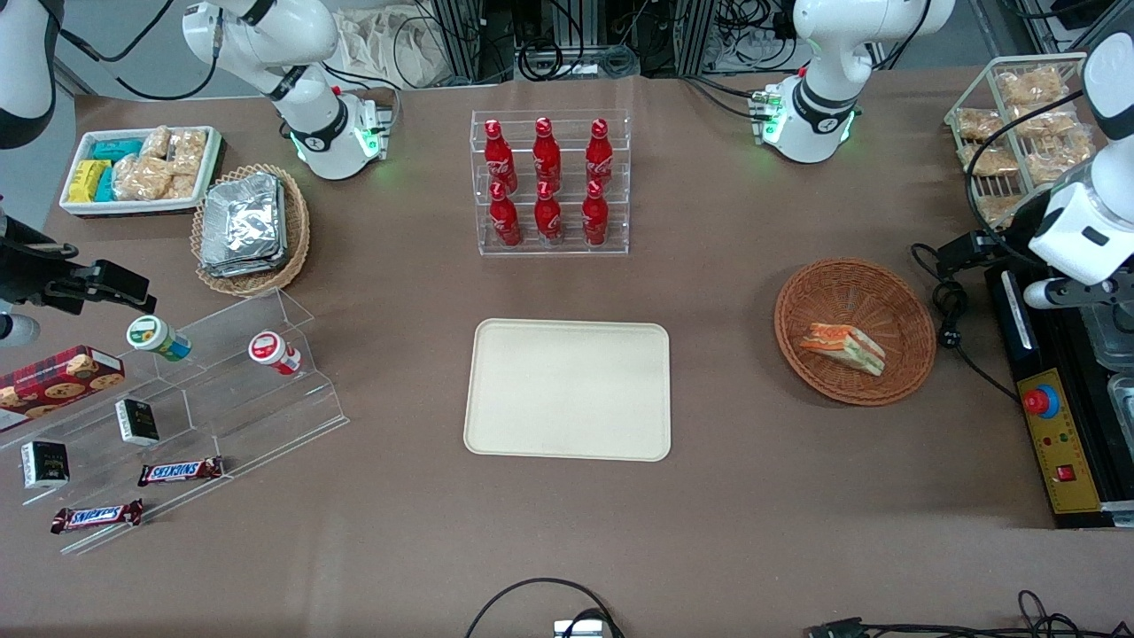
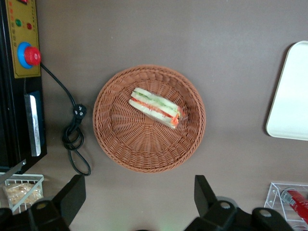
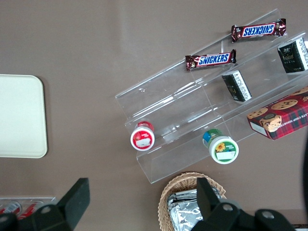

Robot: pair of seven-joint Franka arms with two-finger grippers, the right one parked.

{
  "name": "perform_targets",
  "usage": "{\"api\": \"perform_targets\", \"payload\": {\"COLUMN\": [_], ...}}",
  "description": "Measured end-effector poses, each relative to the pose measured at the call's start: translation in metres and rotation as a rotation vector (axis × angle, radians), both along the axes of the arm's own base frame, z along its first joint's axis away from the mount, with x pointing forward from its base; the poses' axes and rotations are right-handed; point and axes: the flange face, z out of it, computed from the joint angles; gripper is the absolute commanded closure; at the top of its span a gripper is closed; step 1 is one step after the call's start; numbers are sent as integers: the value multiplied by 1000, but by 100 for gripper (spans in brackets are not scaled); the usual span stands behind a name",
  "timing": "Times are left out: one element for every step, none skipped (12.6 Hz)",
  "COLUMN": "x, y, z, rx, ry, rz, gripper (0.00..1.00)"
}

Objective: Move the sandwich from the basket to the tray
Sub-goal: 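Move the left gripper over the wicker basket above the sandwich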

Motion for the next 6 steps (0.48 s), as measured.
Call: {"api": "perform_targets", "payload": {"x": [5, 10, 12, 15, 17, 18], "y": [0, 2, 2, 3, 3, 4], "z": [2, 1, -1, -2, -5, -11], "rx": [0, 0, 0, 0, 1, 7], "ry": [-2, 1, 3, 5, 12, 27], "rz": [1, 2, 4, 5, 18, 63], "gripper": [0, 0, 0, 0, 0, 0]}}
